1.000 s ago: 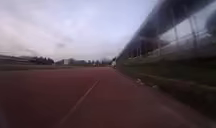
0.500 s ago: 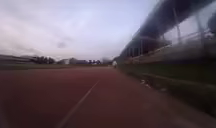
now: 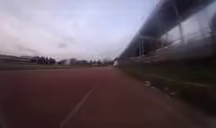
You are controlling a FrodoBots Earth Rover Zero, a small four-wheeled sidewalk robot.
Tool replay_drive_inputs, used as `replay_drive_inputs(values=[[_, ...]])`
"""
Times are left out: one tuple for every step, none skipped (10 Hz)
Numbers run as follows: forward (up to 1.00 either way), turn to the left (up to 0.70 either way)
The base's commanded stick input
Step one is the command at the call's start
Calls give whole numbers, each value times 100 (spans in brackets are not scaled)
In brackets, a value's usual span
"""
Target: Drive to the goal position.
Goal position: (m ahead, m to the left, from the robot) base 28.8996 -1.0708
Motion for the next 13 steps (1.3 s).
replay_drive_inputs(values=[[70, -34], [70, -35], [70, -24], [70, -1], [70, 0], [70, 0], [70, -1], [70, -9], [70, -13], [70, -13], [70, 0], [70, 0], [70, 0]])
